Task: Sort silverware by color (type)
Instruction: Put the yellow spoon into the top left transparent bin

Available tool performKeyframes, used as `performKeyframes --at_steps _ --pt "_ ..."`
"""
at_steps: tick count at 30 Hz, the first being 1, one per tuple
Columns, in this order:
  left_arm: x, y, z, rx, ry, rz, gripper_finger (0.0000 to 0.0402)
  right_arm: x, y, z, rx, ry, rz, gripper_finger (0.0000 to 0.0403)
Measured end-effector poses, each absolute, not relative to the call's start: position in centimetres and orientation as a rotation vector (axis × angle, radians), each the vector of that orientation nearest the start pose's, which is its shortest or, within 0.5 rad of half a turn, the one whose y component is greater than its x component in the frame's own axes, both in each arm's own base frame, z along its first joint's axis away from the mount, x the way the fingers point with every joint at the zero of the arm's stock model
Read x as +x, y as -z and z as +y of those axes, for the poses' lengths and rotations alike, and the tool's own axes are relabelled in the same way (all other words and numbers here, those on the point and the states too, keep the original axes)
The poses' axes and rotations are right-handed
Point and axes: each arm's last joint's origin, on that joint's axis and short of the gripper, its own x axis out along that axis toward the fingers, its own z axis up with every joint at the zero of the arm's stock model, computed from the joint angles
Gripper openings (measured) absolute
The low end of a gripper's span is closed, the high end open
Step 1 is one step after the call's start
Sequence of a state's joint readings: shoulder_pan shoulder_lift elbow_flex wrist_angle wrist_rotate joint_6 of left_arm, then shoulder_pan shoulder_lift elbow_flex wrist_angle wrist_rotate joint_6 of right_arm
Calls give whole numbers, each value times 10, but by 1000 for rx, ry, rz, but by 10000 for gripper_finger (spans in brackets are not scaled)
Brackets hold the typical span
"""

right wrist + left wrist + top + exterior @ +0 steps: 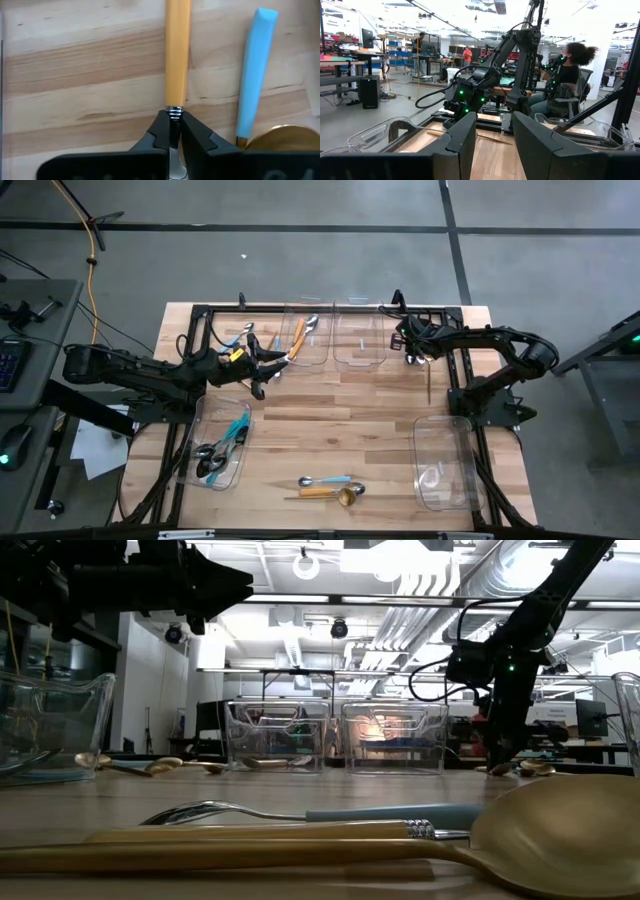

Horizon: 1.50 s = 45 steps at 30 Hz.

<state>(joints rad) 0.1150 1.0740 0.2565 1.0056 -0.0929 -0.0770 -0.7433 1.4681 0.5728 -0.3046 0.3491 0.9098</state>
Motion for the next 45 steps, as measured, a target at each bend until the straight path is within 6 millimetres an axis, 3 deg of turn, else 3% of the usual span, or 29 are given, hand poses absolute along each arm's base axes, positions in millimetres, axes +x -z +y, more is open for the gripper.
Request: performKeyframes --at_steps 7,15,24,37,45 --pt "199 -216 26 -74 -200 -196 120 160 -135 -160 915 1432 697 7" --pt "199 -216 26 -74 -200 -196 120 153 -171 -154 849 1364 552 7" --pt "199 -216 26 -74 -200 -197 120 158 -216 -116 660 1052 454 6" --pt "199 -216 25 -142 -185 -204 120 215 -244 -49 421 612 201 6" --pt "208 -224 25 -227 -140 -224 120 258 -239 -22 329 431 31 6"
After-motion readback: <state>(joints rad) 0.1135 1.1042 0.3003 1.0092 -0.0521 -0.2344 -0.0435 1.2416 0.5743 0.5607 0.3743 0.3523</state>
